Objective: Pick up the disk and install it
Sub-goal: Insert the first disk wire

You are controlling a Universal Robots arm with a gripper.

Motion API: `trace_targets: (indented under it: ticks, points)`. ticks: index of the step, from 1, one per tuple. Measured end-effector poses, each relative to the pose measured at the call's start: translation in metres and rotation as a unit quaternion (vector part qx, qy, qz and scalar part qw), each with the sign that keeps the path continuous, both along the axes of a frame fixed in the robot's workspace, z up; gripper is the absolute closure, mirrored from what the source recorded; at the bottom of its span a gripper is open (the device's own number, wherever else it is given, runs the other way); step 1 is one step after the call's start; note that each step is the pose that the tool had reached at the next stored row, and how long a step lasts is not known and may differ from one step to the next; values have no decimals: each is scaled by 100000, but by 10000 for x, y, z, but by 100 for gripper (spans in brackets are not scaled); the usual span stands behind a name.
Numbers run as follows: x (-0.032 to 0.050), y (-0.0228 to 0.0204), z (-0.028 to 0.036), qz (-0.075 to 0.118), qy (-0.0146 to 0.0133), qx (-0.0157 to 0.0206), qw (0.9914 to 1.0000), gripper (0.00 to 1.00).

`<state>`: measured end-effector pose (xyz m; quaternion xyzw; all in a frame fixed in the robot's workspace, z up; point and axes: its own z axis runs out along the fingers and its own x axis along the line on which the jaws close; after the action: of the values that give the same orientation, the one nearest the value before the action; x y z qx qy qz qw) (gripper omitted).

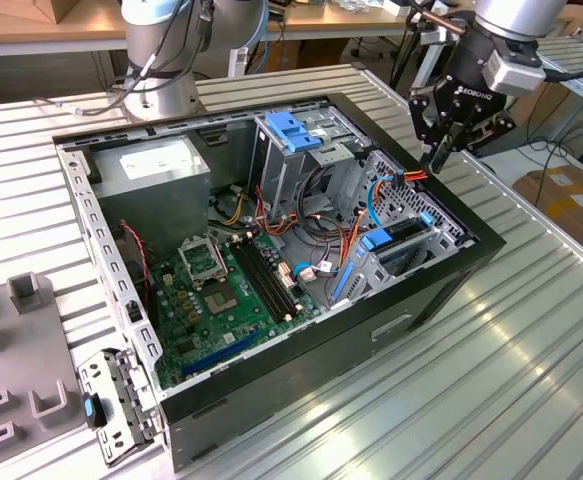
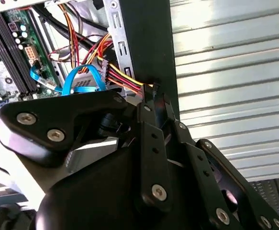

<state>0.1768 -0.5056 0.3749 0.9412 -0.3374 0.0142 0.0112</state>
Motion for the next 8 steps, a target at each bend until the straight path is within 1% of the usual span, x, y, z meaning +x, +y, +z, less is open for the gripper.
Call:
trace_targets:
  ticks: [2, 3, 4, 5, 6, 8]
  points:
    - [0, 0, -7, 2172, -73, 5, 99976, 76]
    - [0, 0, -10, 3510, -141, 5, 99938, 76]
    - [0, 0, -12, 4414, -210, 3, 99902, 76]
    - [0, -3, -15, 5342, -360, 6, 99857, 76]
    - [-1, -8, -15, 5963, -507, -1, 99821, 76]
    - [-3, -12, -17, 6399, -682, -3, 99793, 76]
